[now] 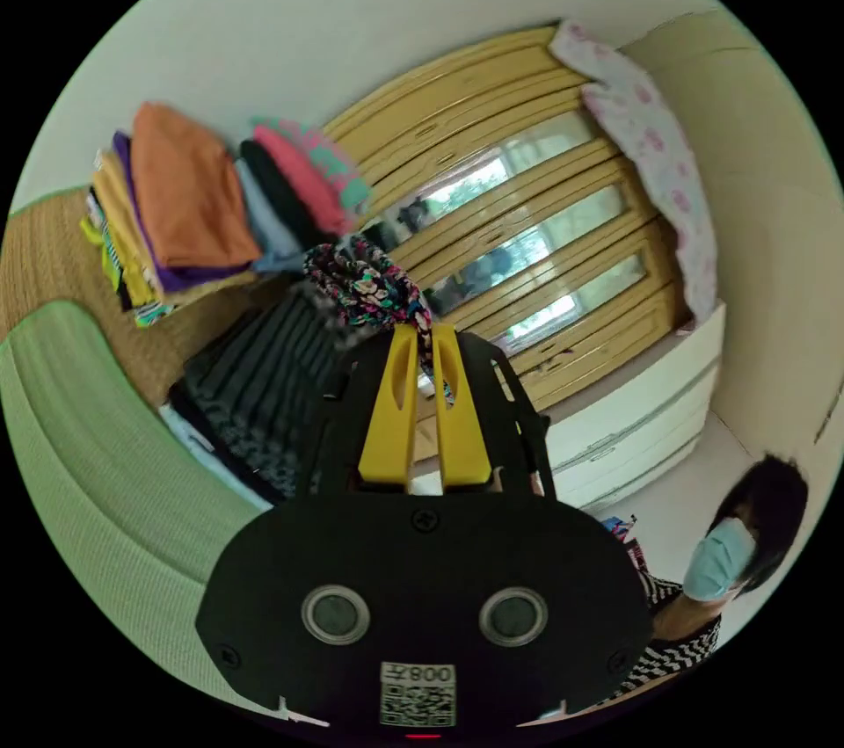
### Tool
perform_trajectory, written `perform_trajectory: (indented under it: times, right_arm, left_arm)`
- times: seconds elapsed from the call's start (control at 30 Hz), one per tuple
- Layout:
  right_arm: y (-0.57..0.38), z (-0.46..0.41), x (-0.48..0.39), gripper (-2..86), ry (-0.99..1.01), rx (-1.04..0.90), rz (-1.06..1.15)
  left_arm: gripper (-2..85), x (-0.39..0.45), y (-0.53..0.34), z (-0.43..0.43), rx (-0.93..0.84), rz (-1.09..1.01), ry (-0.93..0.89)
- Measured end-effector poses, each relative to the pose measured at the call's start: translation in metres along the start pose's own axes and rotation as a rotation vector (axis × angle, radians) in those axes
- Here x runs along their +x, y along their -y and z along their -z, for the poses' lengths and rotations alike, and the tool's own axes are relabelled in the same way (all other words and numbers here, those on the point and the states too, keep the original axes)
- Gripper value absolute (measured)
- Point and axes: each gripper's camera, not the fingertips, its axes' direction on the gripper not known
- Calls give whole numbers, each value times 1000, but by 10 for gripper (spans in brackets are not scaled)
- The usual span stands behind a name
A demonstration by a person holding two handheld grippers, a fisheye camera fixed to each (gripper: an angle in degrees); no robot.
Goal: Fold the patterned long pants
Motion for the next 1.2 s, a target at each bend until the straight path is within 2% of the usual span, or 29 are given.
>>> perform_trajectory:
  times: [0.07,0.13,0.23,0.47,0.57,0.7,0.9,0.97,1.03,1.2]
  right_arm:
    - [-56,-30,83,14,21,-72,-211]
    - [-98,-52,129,14,37,-125,-337]
    - [-134,-65,160,14,86,-115,-371]
    - [-153,-48,167,14,75,-46,-321]
    - [-163,-48,177,14,85,-49,-358]
    - [-172,-47,185,13,105,-41,-384]
    - [-196,-36,187,5,120,-4,-416]
    - [-199,-27,179,2,72,-2,-405]
    - [-189,-17,167,1,-12,12,-362]
    - [-110,-18,124,0,-285,47,-134]
  left_arm:
    - [30,-26,7,-25,-167,128,156]
    - [30,-36,8,-31,-244,213,225]
    - [30,-23,17,-20,-157,257,42]
    - [31,68,74,-16,-224,110,77]
    - [32,94,85,-13,-256,112,131]
    - [33,121,92,3,-202,156,85]
    - [26,187,104,35,-93,89,237]
    - [14,219,108,44,-20,45,339]
    - [8,240,114,43,-10,-2,352]
    - [3,280,130,15,-95,-127,372]
